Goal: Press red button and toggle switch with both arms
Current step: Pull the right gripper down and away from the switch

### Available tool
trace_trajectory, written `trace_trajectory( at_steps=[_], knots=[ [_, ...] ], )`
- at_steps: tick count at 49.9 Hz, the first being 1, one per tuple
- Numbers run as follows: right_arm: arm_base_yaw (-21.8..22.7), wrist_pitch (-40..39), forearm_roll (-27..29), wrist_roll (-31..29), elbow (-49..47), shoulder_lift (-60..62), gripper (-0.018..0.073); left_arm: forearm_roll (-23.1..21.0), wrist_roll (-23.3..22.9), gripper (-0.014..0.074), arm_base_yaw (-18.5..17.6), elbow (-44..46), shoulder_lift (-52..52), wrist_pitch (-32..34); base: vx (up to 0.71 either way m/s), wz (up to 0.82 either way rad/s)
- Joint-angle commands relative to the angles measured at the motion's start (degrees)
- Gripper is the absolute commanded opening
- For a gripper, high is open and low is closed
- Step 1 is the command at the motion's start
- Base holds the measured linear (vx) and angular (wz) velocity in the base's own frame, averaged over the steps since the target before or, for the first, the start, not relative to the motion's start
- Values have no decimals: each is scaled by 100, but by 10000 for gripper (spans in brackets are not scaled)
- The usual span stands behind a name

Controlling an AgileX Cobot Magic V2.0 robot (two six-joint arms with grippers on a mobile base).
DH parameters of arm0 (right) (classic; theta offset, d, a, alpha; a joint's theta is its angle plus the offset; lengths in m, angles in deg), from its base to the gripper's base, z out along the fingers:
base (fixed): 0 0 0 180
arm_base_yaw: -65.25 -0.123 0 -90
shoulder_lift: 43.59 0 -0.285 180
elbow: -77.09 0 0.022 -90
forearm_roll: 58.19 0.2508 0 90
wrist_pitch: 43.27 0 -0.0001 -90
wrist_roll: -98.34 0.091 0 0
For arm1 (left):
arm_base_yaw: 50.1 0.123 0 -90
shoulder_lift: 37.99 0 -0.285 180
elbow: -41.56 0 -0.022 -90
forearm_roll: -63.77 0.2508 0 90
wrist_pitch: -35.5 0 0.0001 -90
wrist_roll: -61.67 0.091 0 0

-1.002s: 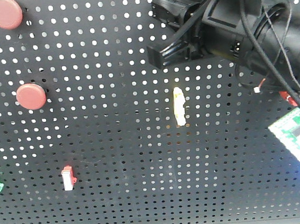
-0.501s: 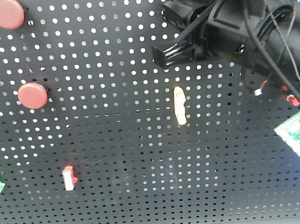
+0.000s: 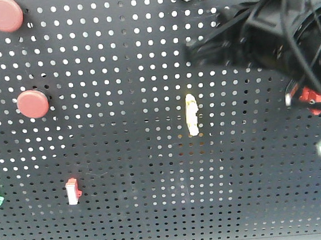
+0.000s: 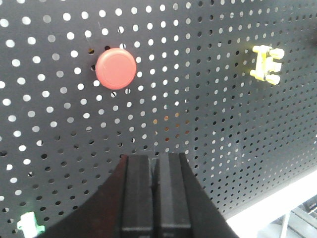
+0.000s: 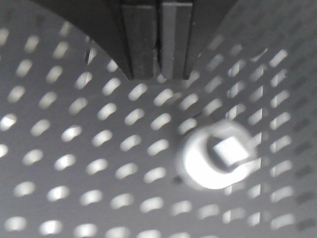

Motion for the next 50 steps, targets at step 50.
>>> trace_trajectory(
  at_steps=[50],
  knots=[
    [-1551, -1829, -10, -312, 57, 389, -3, 255, -33, 1, -7, 144, 26, -87, 0, 0]
  ],
)
